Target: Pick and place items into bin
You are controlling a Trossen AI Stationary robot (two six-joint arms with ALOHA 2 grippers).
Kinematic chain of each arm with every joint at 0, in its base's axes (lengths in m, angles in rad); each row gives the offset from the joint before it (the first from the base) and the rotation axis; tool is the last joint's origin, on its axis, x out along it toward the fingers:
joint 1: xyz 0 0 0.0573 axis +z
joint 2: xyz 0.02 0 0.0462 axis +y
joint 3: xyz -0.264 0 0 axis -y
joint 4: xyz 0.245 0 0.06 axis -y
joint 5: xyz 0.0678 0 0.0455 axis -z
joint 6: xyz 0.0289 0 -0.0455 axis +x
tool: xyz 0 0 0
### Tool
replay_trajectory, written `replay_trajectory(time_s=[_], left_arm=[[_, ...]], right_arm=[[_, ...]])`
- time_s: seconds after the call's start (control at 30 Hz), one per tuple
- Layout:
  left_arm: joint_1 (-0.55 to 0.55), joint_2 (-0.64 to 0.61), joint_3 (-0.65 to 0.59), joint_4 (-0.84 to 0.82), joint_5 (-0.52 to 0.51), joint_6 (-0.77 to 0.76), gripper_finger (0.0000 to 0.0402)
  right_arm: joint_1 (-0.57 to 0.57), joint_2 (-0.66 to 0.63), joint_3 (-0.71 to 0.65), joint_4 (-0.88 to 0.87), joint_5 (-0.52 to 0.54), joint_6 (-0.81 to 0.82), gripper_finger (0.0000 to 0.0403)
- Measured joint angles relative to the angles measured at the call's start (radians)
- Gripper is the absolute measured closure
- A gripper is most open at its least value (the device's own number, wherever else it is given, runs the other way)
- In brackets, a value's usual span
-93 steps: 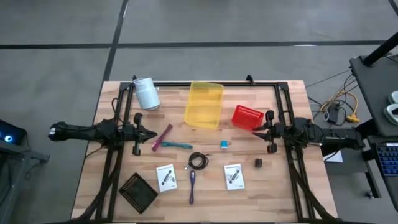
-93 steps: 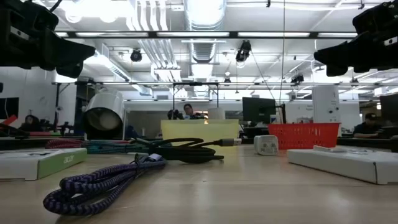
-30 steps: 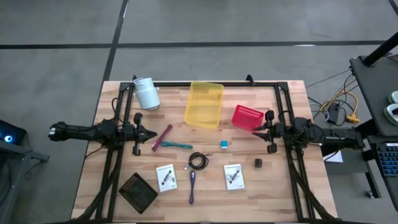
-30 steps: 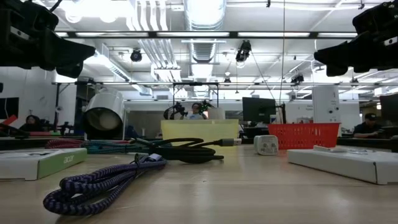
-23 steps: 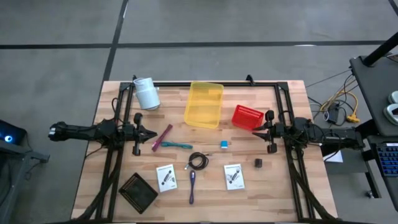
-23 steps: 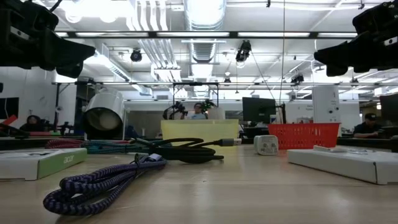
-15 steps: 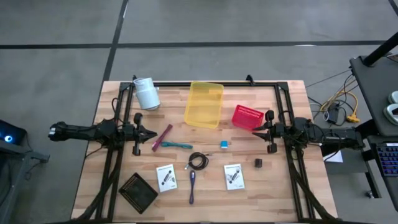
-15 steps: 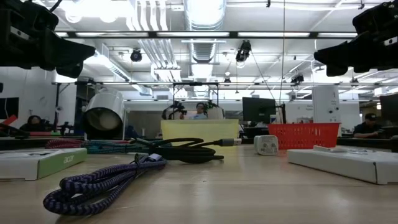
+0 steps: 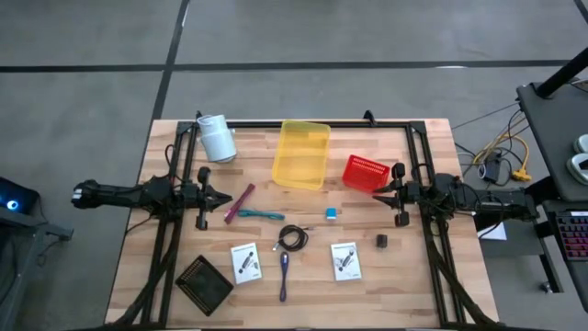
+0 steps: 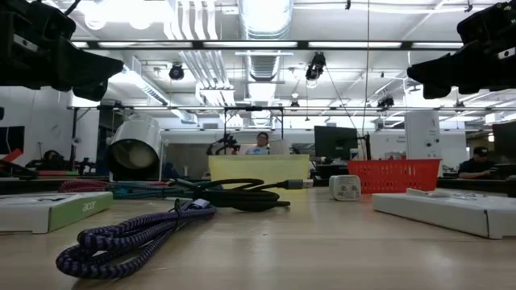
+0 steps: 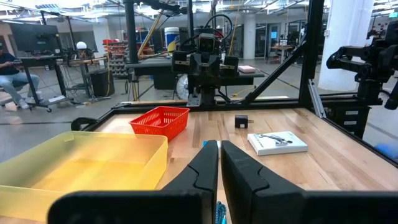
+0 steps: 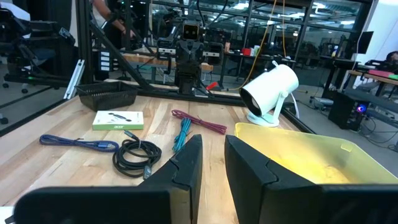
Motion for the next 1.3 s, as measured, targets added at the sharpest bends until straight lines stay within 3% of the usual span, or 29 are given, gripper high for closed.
replay_trajectory(time_s=[0.47,0.73,0.9,1.0,1.2,1.3], left_arm=[[0.000,0.000,0.000,0.000,0.000,0.000,0.0398],[0.000,0.000,0.000,0.008,0.000,0.000,0.0398],[0.000,0.000,0.000,0.026,0.000,0.029,0.0398],[0.001,0.000,0.000,0.028,-0.008,0.030,0.0398],[0.001,0.001,0.000,0.043,-0.008,0.047,0.0398],[0.001,0.000,0.000,0.102,-0.008,0.114,0.0398]], right_arm=[[0.000,0.000,0.000,0.000,0.000,-0.008,0.0346],[0.000,0.000,0.000,0.000,0.000,-0.398,0.0346],[0.000,0.000,0.000,0.080,-0.002,-0.464,0.0346],[0.000,0.000,0.000,0.115,-0.003,-0.345,0.0346],[0.000,0.000,0.000,0.169,-0.002,0.146,0.0346],[0.000,0.000,0.000,0.206,-0.002,0.144,0.0346]])
